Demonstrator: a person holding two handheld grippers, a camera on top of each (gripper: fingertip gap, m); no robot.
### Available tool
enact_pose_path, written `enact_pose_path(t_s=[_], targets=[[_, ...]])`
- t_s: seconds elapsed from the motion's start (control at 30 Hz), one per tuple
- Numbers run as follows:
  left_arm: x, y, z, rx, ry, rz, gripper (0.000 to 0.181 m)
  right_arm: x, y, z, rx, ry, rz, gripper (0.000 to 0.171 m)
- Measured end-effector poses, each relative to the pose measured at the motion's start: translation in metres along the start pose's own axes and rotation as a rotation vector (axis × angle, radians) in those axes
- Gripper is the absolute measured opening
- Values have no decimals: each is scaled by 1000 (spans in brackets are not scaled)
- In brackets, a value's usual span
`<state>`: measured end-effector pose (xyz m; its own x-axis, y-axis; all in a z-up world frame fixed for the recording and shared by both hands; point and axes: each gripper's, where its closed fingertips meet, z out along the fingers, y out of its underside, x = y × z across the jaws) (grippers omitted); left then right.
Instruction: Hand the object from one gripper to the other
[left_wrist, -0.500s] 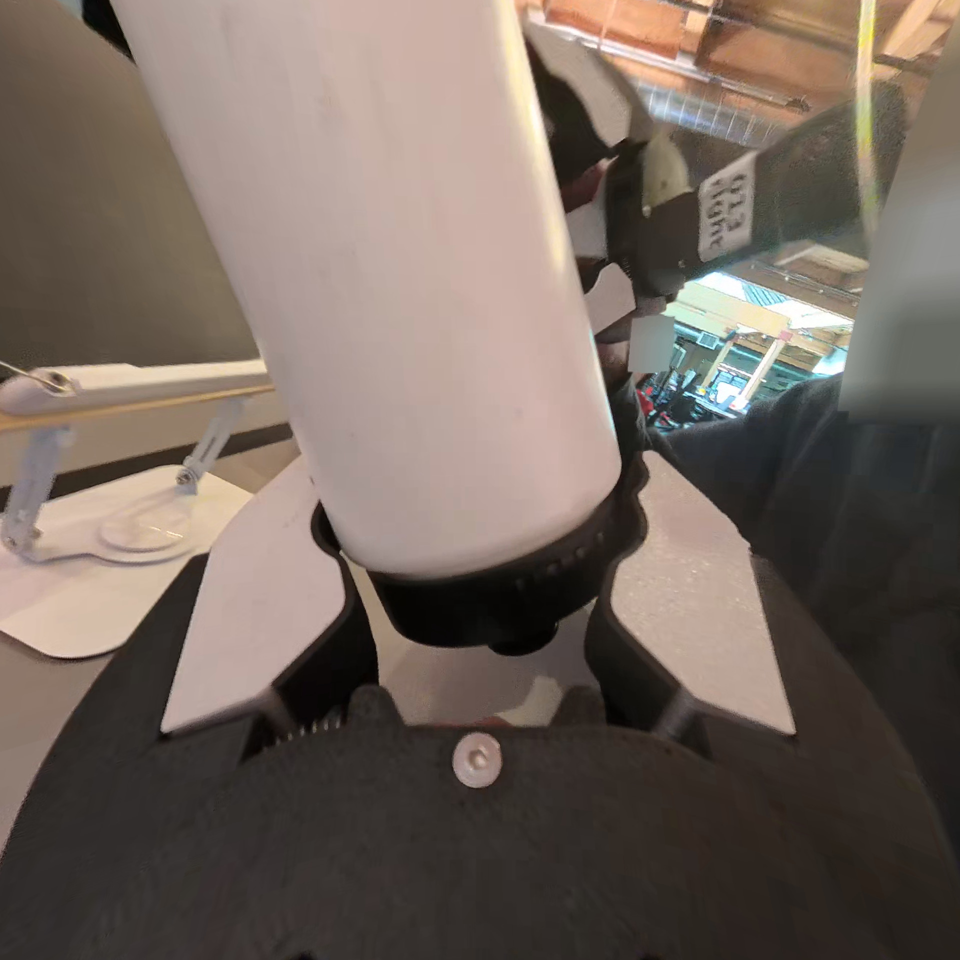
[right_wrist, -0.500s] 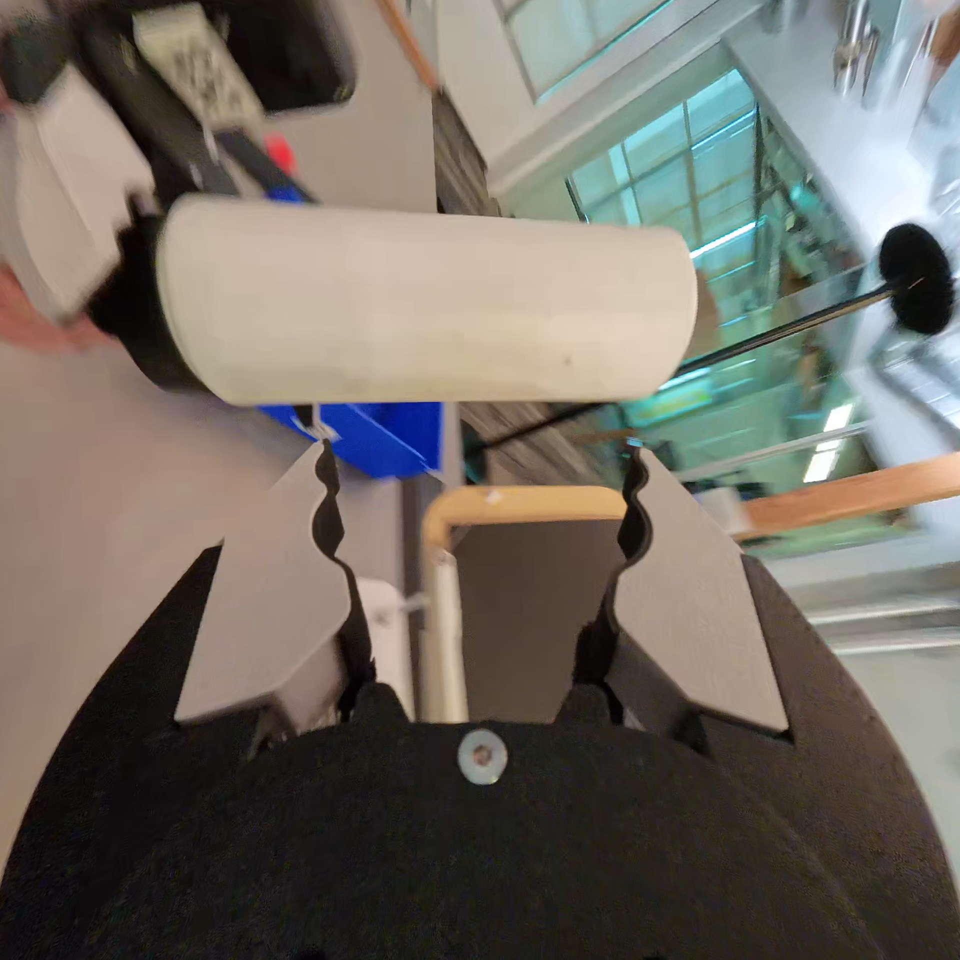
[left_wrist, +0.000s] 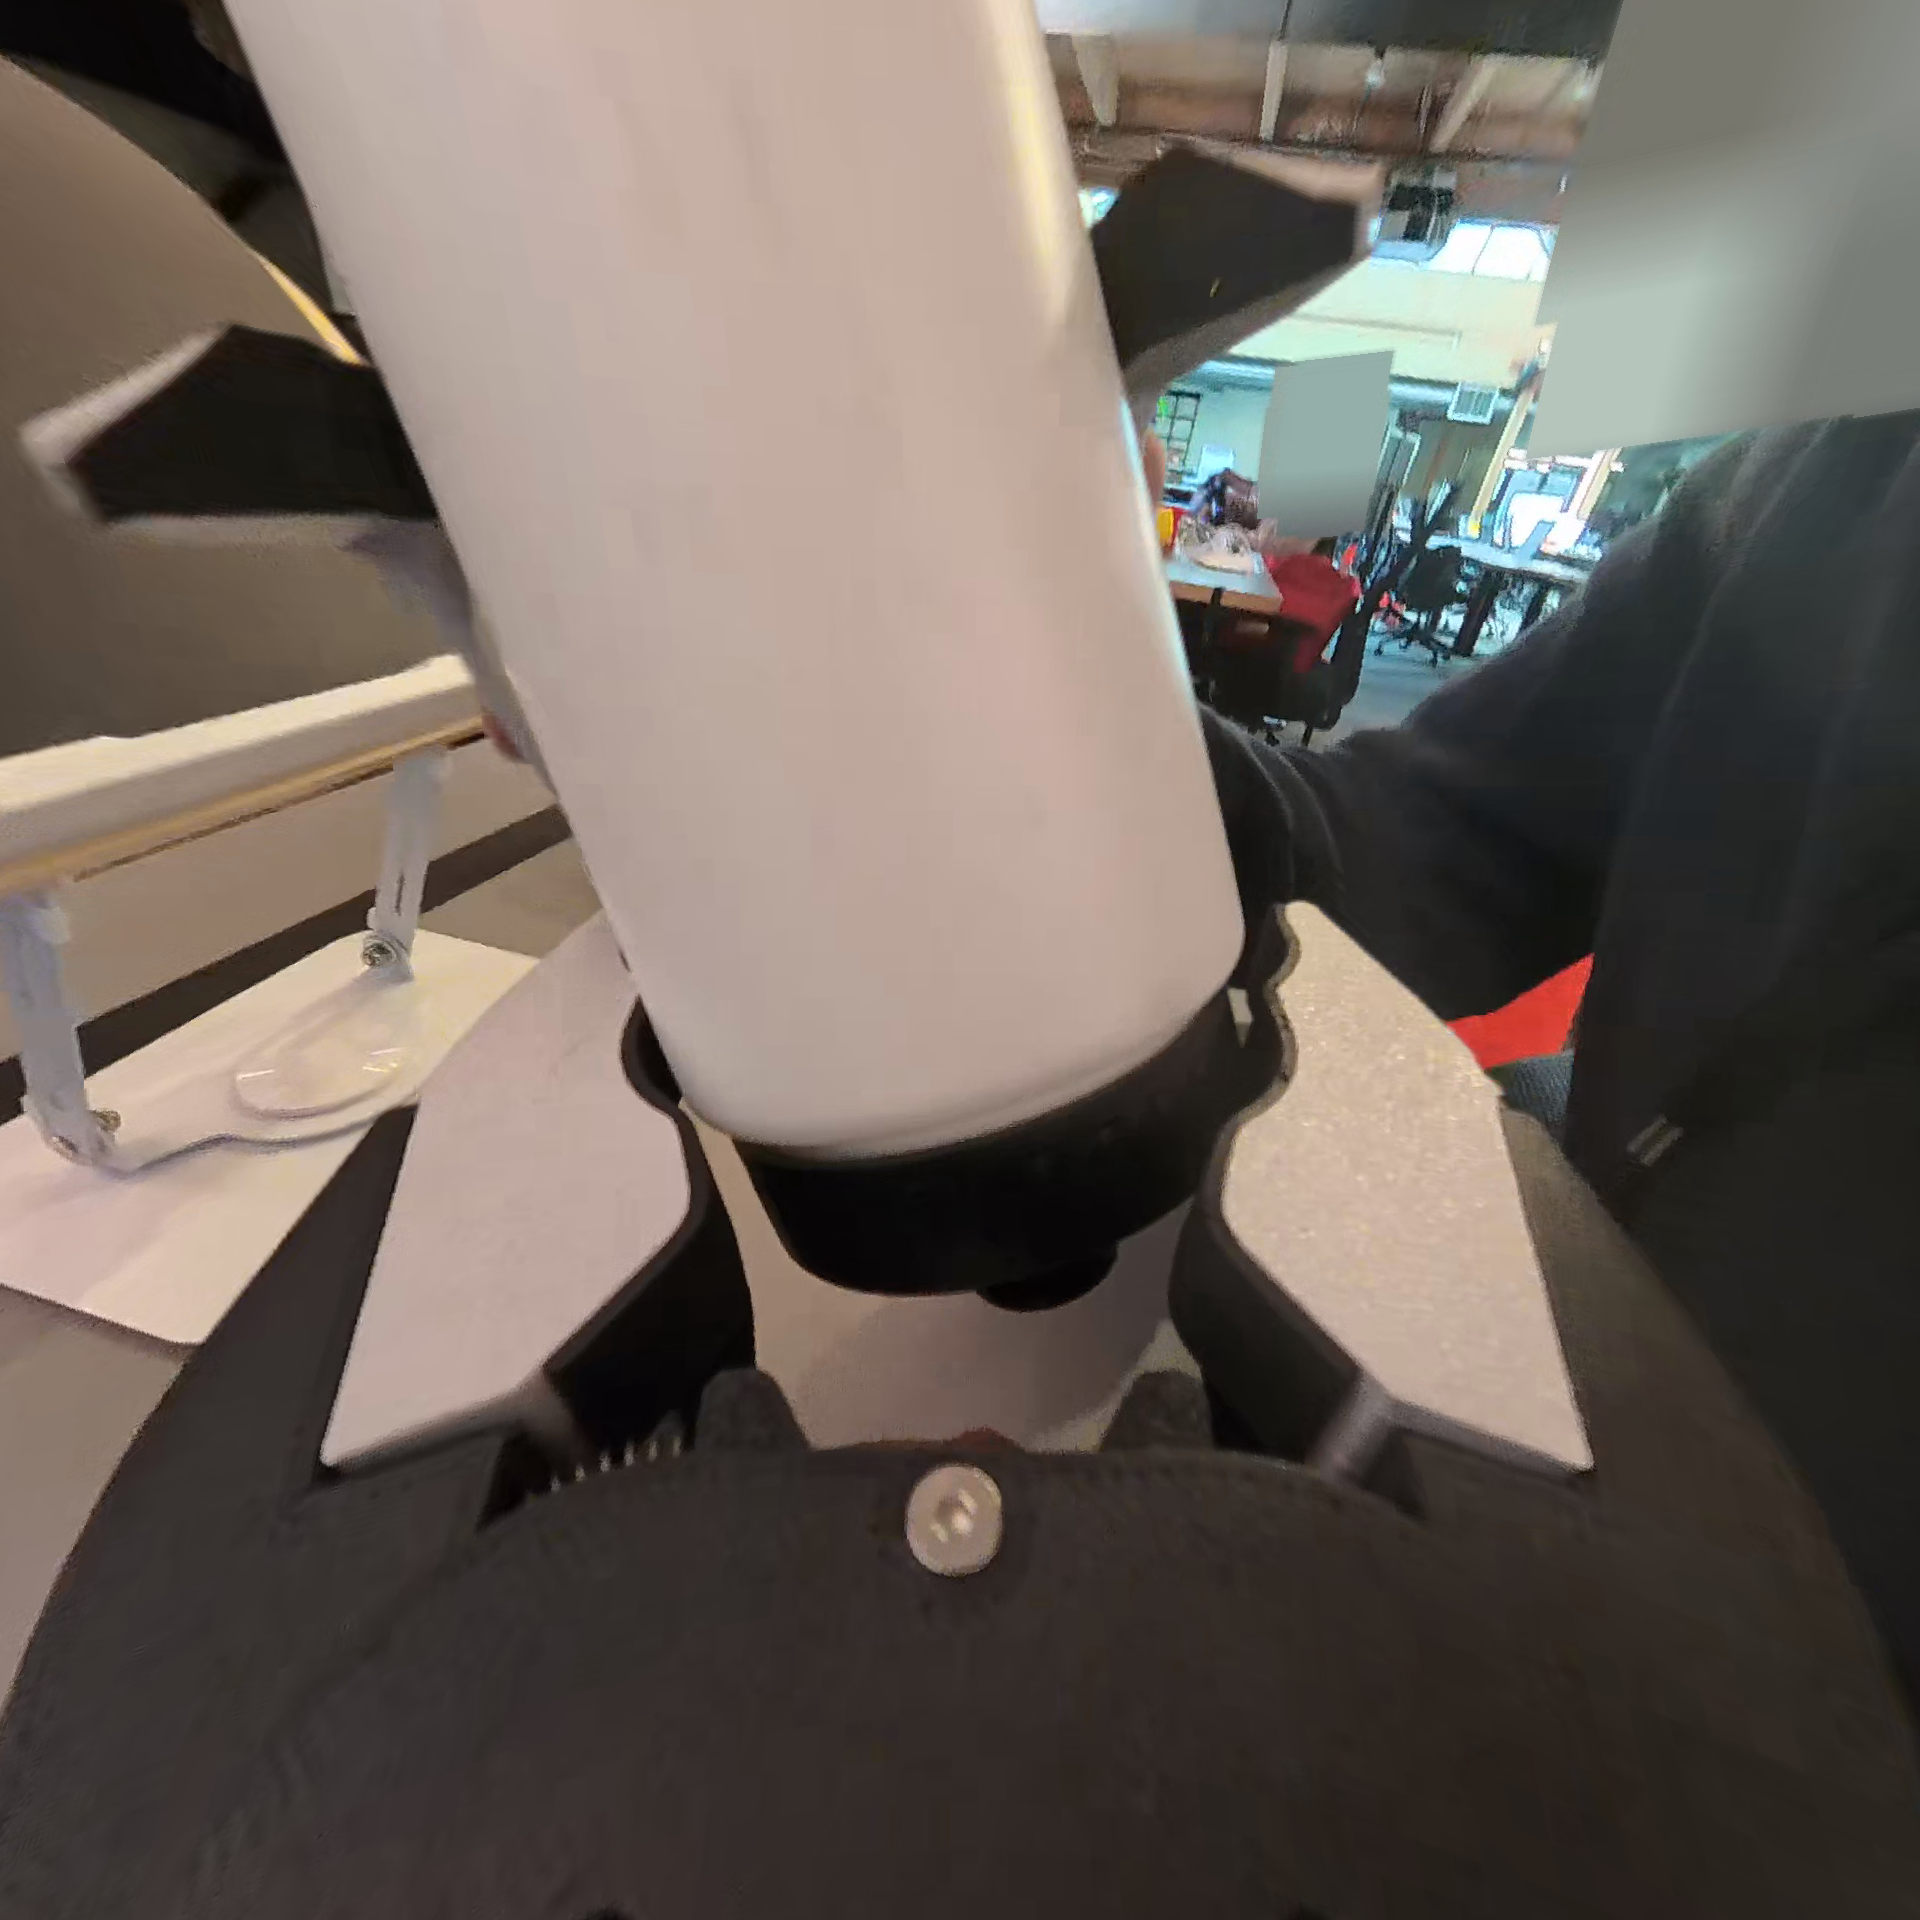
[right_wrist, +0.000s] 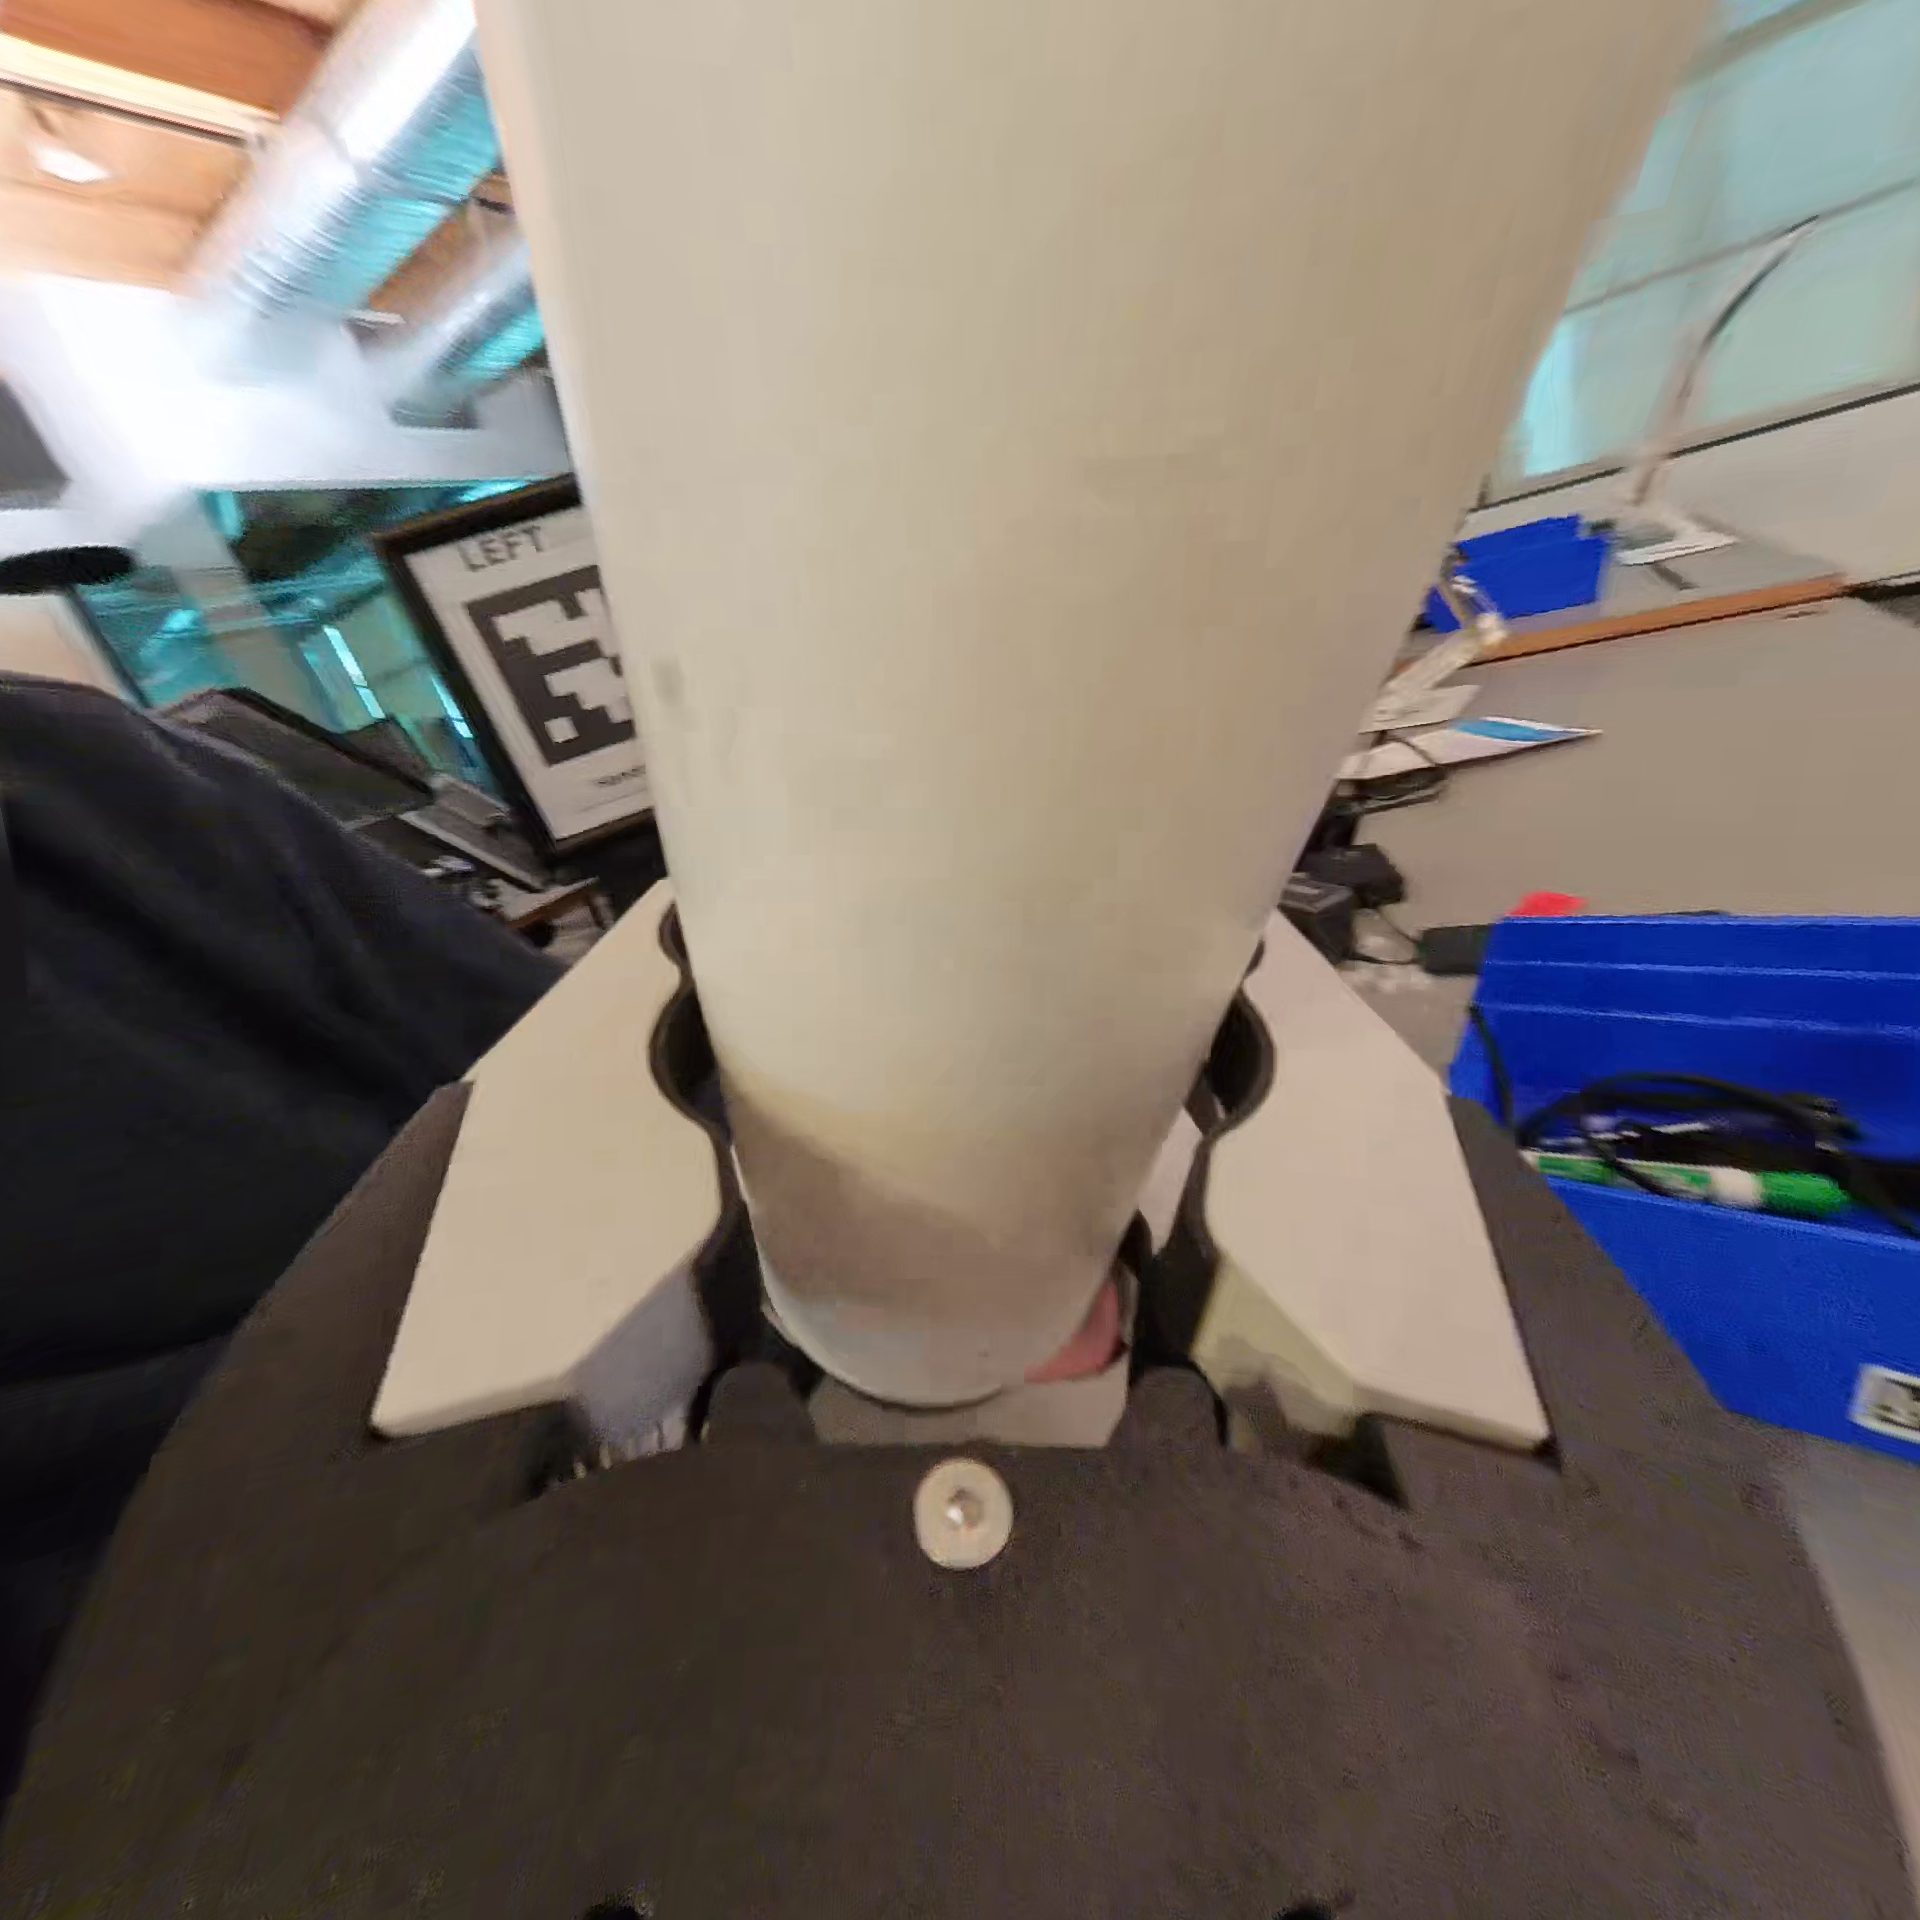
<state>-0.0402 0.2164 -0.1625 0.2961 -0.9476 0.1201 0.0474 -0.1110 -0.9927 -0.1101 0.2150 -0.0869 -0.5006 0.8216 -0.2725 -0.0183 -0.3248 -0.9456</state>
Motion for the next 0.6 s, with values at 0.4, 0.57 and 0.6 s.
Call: enact_pose_path(t_s=[0.4,0.57,0.6], targets=[[-26,18,-30,-122,-194,-2,117,15,31,-5,-292,189,-218,94],[-32,-27,-67,-196,-323,125,124,30,52,-21,-500,279,-355,94],[-30,-38,-71,-225,-335,154,125,34,57,-24,-548,300,-383,94]])
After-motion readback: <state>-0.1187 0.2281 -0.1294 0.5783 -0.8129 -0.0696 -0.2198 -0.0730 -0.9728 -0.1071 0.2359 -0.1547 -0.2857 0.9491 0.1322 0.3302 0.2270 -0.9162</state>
